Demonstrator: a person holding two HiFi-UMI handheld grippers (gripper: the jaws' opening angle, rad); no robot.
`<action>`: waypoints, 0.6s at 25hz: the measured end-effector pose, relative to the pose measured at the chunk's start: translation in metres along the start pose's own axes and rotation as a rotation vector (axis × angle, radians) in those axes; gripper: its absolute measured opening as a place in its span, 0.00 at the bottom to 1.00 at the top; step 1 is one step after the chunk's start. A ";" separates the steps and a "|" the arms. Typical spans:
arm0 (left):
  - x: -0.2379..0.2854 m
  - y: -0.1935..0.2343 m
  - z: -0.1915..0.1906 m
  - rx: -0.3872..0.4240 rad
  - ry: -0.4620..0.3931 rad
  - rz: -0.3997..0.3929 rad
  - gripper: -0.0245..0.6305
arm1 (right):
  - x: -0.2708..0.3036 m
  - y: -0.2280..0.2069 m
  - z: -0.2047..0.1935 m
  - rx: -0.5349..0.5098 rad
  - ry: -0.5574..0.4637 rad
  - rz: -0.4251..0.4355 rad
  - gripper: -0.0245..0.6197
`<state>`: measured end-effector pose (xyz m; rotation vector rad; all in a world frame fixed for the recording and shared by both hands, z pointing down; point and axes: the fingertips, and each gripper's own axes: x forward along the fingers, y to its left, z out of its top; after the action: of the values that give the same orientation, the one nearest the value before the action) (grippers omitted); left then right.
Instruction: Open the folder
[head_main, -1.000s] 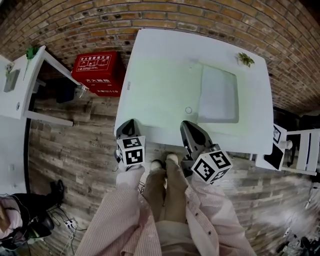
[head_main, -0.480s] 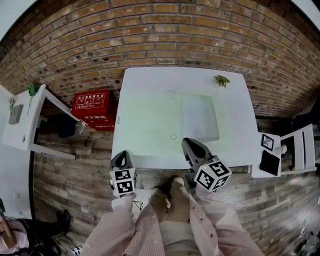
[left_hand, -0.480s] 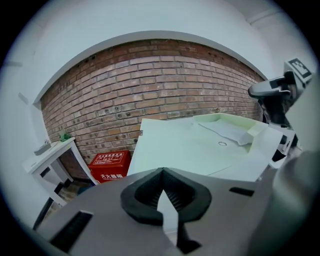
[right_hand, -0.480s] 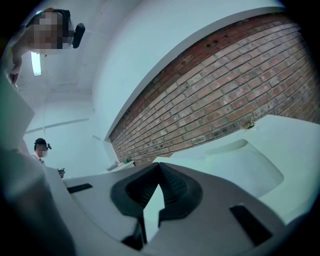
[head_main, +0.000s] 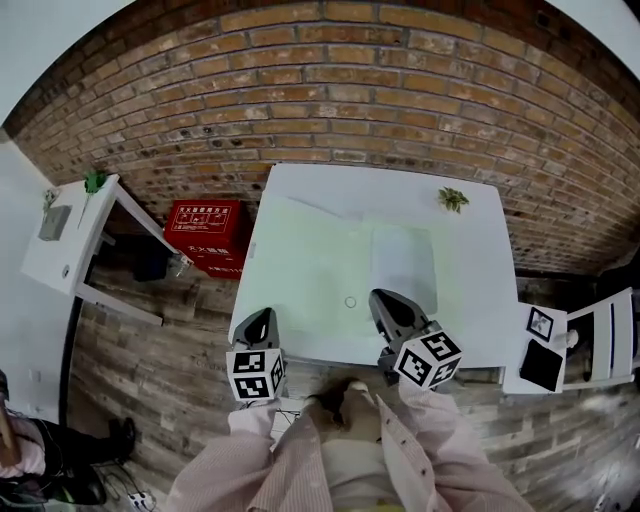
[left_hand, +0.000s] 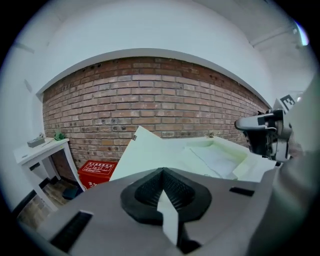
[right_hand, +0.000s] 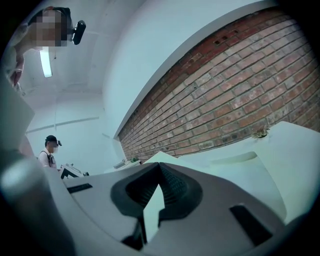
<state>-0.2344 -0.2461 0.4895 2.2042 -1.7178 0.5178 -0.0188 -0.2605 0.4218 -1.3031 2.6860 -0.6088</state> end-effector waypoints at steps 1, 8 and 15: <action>0.000 -0.004 0.004 -0.008 -0.012 -0.001 0.03 | -0.001 -0.002 0.003 -0.004 -0.006 0.007 0.04; 0.010 -0.038 0.033 -0.034 -0.094 -0.058 0.03 | -0.014 -0.021 0.029 -0.032 -0.058 0.011 0.05; 0.015 -0.072 0.060 -0.012 -0.168 -0.144 0.03 | -0.024 -0.034 0.043 -0.074 -0.074 -0.021 0.05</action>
<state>-0.1551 -0.2680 0.4418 2.4001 -1.6185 0.2946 0.0321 -0.2745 0.3936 -1.3448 2.6624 -0.4582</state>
